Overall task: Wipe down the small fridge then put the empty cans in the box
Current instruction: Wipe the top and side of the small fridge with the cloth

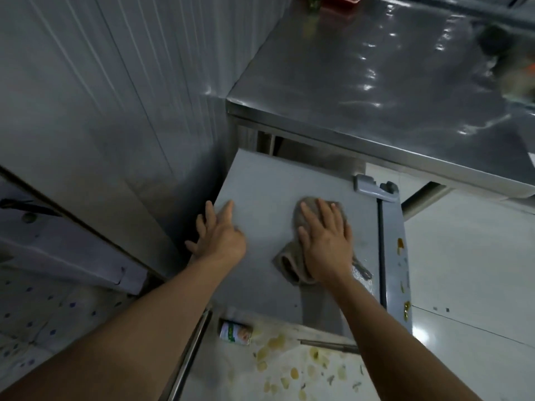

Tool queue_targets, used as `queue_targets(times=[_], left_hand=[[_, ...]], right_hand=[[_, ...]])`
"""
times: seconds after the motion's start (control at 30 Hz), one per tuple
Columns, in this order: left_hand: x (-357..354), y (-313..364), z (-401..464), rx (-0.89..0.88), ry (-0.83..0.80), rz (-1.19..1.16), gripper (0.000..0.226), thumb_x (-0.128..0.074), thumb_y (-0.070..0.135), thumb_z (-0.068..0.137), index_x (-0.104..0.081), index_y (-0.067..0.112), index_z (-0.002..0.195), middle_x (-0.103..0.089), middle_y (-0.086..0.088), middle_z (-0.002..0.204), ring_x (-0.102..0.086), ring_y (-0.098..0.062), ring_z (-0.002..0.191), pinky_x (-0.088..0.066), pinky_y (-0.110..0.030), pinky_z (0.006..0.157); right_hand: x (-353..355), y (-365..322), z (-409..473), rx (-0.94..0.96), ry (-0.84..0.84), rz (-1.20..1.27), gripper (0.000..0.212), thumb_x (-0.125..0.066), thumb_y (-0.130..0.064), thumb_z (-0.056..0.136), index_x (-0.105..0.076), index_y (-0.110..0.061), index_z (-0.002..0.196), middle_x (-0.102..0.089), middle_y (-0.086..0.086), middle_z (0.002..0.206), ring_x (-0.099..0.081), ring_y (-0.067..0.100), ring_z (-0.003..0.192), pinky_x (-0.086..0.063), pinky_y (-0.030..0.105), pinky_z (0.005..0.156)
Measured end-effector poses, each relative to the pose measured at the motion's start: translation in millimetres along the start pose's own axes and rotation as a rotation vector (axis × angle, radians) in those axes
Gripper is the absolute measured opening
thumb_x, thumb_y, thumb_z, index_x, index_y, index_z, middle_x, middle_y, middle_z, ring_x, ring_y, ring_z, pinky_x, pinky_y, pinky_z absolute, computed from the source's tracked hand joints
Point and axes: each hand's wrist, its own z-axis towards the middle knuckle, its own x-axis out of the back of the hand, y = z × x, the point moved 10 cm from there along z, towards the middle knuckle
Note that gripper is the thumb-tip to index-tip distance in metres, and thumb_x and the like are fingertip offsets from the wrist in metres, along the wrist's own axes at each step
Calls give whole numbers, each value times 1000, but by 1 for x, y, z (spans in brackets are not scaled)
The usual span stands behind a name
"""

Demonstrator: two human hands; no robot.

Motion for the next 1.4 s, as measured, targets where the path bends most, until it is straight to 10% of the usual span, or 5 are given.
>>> queue_targets(times=[0.1,0.3,0.5,0.7,1.4], left_hand=[[-2,7,8,30,-6,23,60,-31,21,97,-4,45,146,16,6,158,6,-25,145,-2,-58,112],[5,29,33,-38,16,-2,60,-34,20,98,-7,42,147,13,7,159,3,-24,145,-3,-58,114],[9,35,31,-98,220,146,54,-28,31,100,-4,41,147,10,3,159,-11,-25,142,-16,-50,110],[6,36,32,-133,226,197,56,-26,38,99,2,40,147,13,1,158,-12,-27,141,-21,-49,107],[-1,32,42,-80,86,208,58,-25,43,98,7,43,146,18,1,157,-5,-32,141,-14,-53,111]], right_hand=[[5,14,15,-245,17,51,52,-31,-42,98,-20,-34,148,-8,0,159,2,25,146,0,47,118],[-18,-80,18,336,-60,19,61,-18,-50,90,-29,-30,146,-21,1,157,-13,25,146,-11,49,117],[1,-2,88,-73,-23,21,57,-27,-42,99,-8,-27,151,-3,1,159,3,25,146,1,47,119],[-7,-56,82,208,-47,-3,63,-15,-51,90,-22,-28,148,-15,2,158,-6,26,146,-2,47,117],[25,47,123,-129,41,-127,39,-33,-41,96,-44,-21,129,-45,13,134,-35,32,127,-18,47,110]])
